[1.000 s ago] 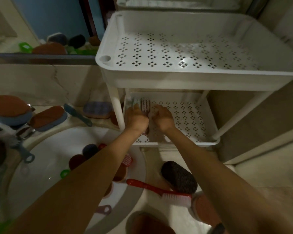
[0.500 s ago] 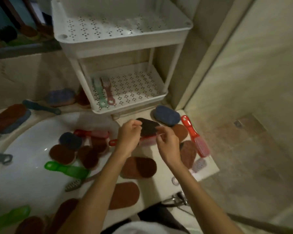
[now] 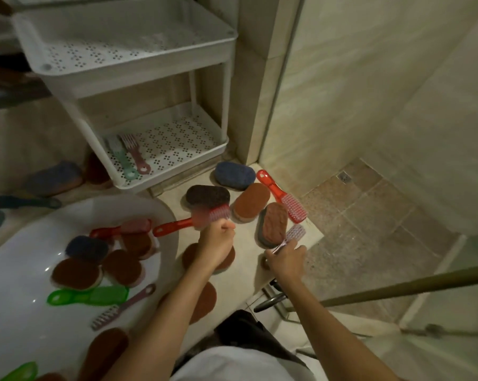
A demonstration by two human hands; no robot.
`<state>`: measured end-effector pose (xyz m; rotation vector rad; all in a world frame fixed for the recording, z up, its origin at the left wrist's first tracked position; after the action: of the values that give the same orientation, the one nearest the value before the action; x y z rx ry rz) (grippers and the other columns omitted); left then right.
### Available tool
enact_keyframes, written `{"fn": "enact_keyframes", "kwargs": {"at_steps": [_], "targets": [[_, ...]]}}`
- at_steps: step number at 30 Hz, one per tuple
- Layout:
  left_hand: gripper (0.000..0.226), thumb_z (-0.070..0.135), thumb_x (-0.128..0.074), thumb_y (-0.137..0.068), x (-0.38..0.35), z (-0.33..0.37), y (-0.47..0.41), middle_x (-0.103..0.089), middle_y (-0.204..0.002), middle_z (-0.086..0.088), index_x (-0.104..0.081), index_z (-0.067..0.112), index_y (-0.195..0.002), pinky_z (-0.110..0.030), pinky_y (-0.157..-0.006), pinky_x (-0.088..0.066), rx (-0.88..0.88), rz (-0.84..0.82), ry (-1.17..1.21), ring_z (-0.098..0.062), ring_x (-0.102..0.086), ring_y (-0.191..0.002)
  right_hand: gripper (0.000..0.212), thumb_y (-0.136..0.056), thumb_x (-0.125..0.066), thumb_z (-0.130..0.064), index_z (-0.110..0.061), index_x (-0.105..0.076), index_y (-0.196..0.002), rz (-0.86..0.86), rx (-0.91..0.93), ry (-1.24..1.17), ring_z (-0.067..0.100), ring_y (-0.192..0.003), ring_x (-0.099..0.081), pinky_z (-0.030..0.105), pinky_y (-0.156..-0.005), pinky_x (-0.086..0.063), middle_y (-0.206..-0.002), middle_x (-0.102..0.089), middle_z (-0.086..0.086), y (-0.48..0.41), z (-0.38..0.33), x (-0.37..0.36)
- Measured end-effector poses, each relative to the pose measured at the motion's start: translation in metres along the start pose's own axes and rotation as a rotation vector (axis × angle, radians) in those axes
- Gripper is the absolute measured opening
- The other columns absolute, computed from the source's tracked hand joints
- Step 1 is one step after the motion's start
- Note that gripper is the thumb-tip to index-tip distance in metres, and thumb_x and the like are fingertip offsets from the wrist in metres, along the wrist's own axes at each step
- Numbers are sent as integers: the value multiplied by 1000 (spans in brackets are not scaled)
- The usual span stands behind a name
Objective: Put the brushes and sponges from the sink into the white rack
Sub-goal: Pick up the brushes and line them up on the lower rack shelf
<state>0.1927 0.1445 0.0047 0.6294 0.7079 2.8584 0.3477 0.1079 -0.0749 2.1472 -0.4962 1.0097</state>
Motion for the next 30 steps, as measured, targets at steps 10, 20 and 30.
{"fn": "enact_keyframes", "kwargs": {"at_steps": [10,20,30], "targets": [[17,11,-43,-92,7,-18,10,-66,-114,-13,-57,21,-88,-48,-99,-47,21,-16,-41,-30,-61,-108,58,-87,-59,-19,0,-31,-135,51,-371,-410,42,-122,-44,49,-96,-47,-138,-36,24,6,16,-9],[26,14,-48,-93,3,-22,28,-62,-82,-5,-57,5,-116,-23,-65,-46,47,-138,207,-20,-58,-83,22,-81,-48,4,-13,-39,-70,288,109,-652,18,-65,-44,30,-61,-38,-66,-43,0,70,6,3],[22,16,-58,-89,108,-42,59,-67,-93,-12,-58,3,-107,-20,-69,-52,-73,208,635,-16,-67,-80,14,-69,-50,-7,-21,-47,-65,-366,855,-540,3,-64,-45,17,-62,-37,-68,-50,-5,168,-96,-41]]}}
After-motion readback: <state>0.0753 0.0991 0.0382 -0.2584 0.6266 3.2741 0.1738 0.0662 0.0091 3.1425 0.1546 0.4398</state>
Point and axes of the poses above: each hand's wrist, its own y-axis away from the middle knuckle, its own x-axis out of the back of the hand, z = x × y, the point moved 2 cm from there along -y, towards the middle knuckle
